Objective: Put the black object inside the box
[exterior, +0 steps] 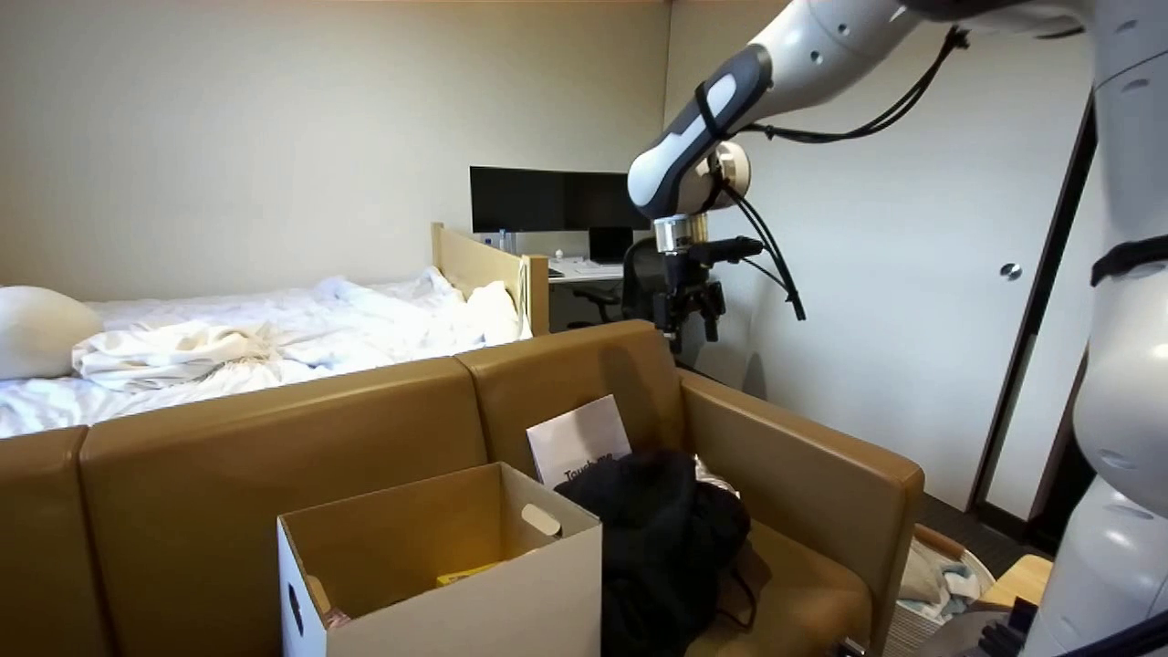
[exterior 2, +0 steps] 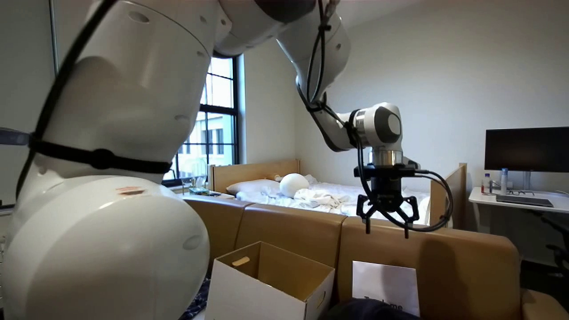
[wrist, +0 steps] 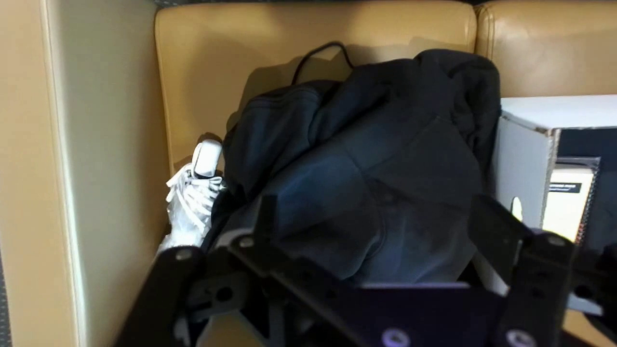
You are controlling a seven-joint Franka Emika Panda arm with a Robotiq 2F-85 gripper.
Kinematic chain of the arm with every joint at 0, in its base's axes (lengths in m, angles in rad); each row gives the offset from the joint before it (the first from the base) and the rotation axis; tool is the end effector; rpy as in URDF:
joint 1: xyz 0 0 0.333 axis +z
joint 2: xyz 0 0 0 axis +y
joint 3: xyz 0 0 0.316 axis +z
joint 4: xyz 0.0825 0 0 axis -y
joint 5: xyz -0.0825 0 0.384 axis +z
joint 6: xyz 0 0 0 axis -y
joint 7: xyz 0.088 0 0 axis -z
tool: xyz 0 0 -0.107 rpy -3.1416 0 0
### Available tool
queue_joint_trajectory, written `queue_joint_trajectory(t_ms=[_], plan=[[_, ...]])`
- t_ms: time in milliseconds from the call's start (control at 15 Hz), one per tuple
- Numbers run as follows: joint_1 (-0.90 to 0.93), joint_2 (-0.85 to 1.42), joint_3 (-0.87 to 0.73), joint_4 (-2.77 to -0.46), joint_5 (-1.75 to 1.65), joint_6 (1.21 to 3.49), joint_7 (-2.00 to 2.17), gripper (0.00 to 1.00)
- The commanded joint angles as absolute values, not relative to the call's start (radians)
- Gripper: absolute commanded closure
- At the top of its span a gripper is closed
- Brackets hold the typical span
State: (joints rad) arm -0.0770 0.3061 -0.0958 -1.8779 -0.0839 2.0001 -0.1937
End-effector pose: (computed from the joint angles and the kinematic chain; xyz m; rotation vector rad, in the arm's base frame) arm 0.5931 -0.1059 0.3358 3.0580 0.0989 -0.3046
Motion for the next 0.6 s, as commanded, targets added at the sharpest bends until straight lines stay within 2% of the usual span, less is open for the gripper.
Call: queue_joint_trajectory(t_ms=[0,200,467,533], plan=[[-0.092,0.355,-0.083,-1.847,-0.088,2.016,-0.191,0.00],[-0.100,0.450,-0.082,-1.780,-0.090,2.027,-0.190,0.00],[-0.098,0.466,-0.082,-1.749,-0.090,2.036,-0.181,0.00],[-0.096,0.529,-0.078,-1.668,-0.102,1.983,-0.202,0.00]])
